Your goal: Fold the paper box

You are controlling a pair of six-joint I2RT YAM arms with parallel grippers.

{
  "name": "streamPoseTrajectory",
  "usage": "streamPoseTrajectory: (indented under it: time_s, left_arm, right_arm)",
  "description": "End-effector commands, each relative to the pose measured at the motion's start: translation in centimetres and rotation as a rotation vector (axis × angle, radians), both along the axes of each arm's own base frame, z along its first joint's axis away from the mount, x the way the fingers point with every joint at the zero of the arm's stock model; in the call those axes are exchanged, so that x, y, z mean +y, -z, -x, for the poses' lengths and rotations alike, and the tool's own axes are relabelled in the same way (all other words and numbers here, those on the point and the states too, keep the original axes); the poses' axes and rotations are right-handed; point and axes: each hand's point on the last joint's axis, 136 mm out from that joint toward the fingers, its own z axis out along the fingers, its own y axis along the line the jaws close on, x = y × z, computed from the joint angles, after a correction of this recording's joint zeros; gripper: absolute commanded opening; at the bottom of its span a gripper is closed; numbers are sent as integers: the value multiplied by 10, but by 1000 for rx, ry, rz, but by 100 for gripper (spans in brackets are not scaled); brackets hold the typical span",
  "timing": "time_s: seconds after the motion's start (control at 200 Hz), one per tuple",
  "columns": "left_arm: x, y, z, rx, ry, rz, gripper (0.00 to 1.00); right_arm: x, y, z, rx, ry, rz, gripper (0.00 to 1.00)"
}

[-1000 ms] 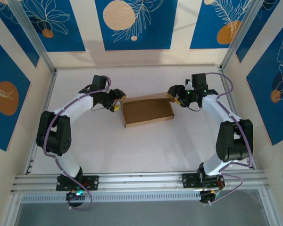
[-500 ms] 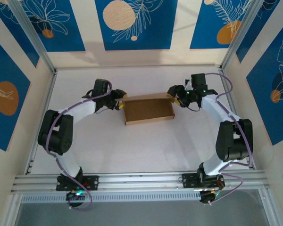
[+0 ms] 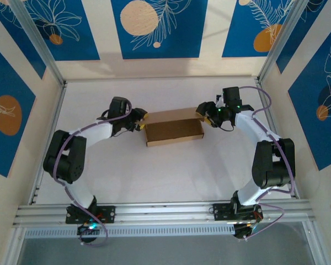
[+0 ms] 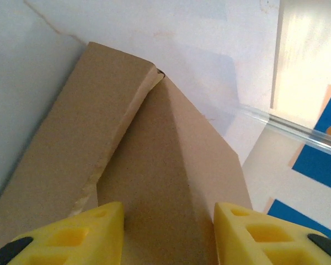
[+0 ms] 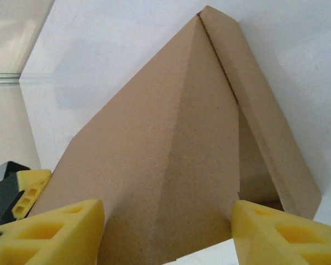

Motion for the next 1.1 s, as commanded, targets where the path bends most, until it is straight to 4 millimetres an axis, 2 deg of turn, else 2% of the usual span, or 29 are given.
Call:
streamPoseTrajectory:
  time_s: [0.0,0.16,0.39,0.47,0.56,0.64,0.74,0.865,1.01,1.095]
  left_arm:
    - [20,-8,15,-37,43,-120,50]
    - [39,-4,27,-45,86,-219,52]
    - [54,-24,39,-94,178,-392,52]
    - [59,-28,44,-106,215,-473,54]
    - [64,-22,50,-105,251,-532,56]
    - [64,-8,55,-82,276,-552,57]
    - [59,9,60,-43,318,-570,59]
    - [59,22,59,-17,334,-599,59]
    - [67,31,54,-5,353,-672,60]
    - [70,38,51,3,368,-704,60]
  right_arm:
    - [-2,2,11,5,-34,64,62]
    - [-3,15,18,6,-68,121,60]
    - [3,37,33,26,-120,266,60]
    - [2,47,42,45,-121,322,64]
    - [7,60,51,63,-137,329,68]
    - [9,68,56,85,-158,346,73]
    - [11,62,58,75,-183,361,82]
    - [10,40,56,14,-205,374,93]
    - [2,26,50,-41,-217,395,98]
    - [8,23,43,-74,-241,326,99]
